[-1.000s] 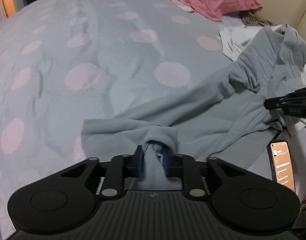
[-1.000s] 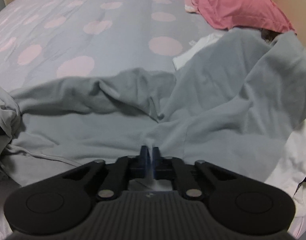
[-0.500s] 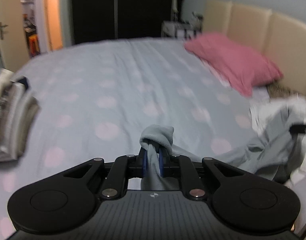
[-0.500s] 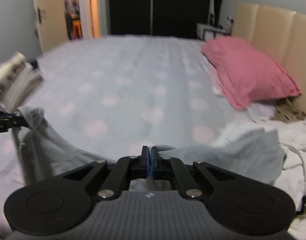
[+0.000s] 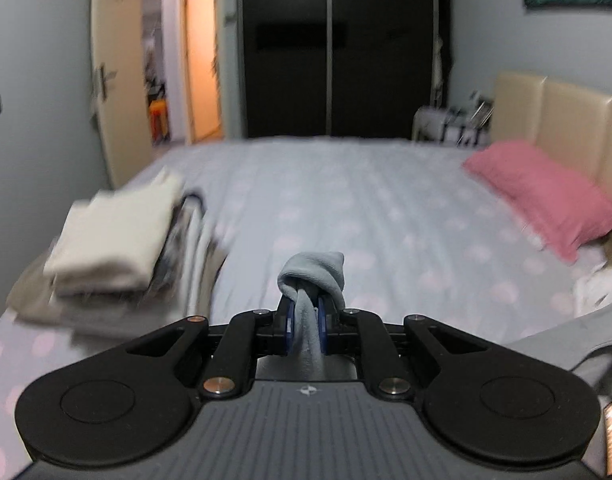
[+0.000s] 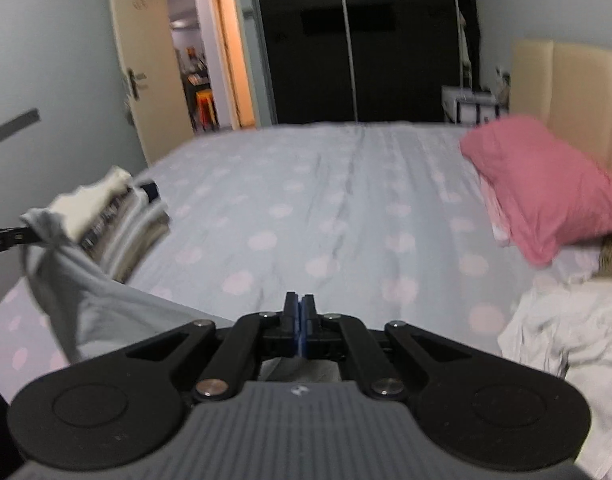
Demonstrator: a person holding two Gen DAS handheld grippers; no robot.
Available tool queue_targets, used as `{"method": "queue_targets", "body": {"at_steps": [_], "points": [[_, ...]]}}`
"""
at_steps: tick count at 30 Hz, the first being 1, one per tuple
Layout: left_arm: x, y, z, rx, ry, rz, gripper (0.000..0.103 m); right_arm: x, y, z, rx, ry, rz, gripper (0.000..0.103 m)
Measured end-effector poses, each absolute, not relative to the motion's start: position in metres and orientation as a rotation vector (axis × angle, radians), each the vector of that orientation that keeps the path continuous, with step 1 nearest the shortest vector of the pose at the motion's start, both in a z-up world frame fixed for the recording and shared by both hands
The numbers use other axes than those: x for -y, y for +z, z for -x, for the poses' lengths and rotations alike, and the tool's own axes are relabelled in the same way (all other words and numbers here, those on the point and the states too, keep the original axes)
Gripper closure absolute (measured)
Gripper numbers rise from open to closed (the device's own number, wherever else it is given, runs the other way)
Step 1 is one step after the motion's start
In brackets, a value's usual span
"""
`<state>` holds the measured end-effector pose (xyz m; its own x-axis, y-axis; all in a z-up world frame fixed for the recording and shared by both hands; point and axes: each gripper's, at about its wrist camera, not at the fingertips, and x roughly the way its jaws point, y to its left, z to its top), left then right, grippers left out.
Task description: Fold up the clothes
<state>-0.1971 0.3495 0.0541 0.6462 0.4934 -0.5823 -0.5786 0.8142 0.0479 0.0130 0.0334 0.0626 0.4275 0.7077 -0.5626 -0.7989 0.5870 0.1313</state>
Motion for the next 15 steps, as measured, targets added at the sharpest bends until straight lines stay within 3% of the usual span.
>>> {"method": "queue_targets", "body": {"at_steps": [8, 11, 15], "points": [[-0.384, -0.045, 0.192, -0.874, 0.656, 0.16, 0.092, -0.052, -0.034, -0.049, -0.768, 0.791, 0.281, 0.102], [-0.383, -0.062, 0.202, -0.911, 0.642, 0.126, 0.083, -0.057, -0.055, -0.056, -0.805, 0.794, 0.304, 0.101], [-0.371, -0.057, 0.211, -0.842, 0.671, 0.031, 0.065, -0.061, -0.076, -0.062, -0.829, 0.792, 0.323, 0.087]]}}
